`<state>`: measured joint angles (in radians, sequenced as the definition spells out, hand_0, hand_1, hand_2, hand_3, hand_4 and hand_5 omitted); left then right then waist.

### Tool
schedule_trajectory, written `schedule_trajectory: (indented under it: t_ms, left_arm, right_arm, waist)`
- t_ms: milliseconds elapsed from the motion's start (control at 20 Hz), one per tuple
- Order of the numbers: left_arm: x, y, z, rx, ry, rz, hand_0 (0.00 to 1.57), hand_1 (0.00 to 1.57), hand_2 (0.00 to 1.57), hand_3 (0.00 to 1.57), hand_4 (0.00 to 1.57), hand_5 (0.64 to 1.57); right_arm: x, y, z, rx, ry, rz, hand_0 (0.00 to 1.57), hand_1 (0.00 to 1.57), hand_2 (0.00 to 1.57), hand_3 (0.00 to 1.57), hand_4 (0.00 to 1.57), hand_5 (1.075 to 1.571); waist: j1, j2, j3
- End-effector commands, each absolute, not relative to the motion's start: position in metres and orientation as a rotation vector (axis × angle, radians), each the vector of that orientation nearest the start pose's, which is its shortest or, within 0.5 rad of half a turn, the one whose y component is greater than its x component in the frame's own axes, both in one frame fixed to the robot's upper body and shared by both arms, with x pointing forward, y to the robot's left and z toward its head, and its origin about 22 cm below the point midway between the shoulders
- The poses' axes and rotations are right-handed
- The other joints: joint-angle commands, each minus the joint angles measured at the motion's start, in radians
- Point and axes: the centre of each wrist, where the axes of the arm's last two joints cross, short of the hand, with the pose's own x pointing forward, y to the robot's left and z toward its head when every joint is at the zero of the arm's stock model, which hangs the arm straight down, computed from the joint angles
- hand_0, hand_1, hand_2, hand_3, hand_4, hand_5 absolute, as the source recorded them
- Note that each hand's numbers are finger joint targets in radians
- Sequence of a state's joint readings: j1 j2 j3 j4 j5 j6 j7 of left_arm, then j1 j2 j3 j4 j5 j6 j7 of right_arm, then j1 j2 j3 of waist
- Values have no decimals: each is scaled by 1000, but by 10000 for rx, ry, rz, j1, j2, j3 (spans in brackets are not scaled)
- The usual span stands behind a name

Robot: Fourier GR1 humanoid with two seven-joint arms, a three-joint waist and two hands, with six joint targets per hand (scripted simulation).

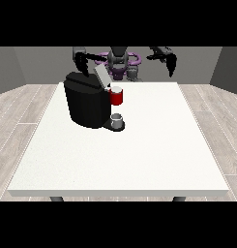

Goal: Insert the coffee pod into the coffee machine and close the lid

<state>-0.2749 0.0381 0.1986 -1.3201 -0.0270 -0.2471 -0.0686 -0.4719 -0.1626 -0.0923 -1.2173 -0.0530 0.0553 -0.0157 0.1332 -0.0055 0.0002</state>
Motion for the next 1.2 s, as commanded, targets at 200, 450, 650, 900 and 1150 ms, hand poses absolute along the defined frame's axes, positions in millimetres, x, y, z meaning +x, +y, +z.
schedule_trajectory:
  t_ms: [200, 450, 650, 900, 1150]
  left_arm:
    - [316, 268, 33, -805, -17090, -1116, 0, 0, 0, 0, 0, 1571]
    - [304, 279, 25, -501, -16620, -1074, 0, 0, 0, 0, 0, 1571]
    - [298, 266, 26, -814, -16837, -1484, 0, 0, 0, 0, 0, 1571]
    - [298, 255, 20, -548, -16641, -1361, 0, 0, 0, 0, 0, 1571]
    - [300, 273, 17, -654, -16899, -1135, 0, 0, 0, 0, 0, 1571]
  right_arm:
    - [378, -221, 83, 127, -17333, 2525, 0, 0, 0, 0, 0, 1571]
    - [374, -211, 64, 362, -16655, 2668, 0, 0, 0, 0, 0, 1571]
    - [391, -227, 79, -132, -17032, 2557, 0, 0, 0, 0, 0, 1571]
    - [382, -185, 60, 230, -17033, 3077, 0, 0, 0, 0, 0, 1571]
    - [398, -201, 87, 152, -17398, 3026, 0, 0, 0, 0, 0, 1571]
  waist:
    - [-271, 689, -4]
    - [-421, 375, -3]
    - [152, 687, -2]
    - [-24, 642, -2]
    - [-71, 904, -3]
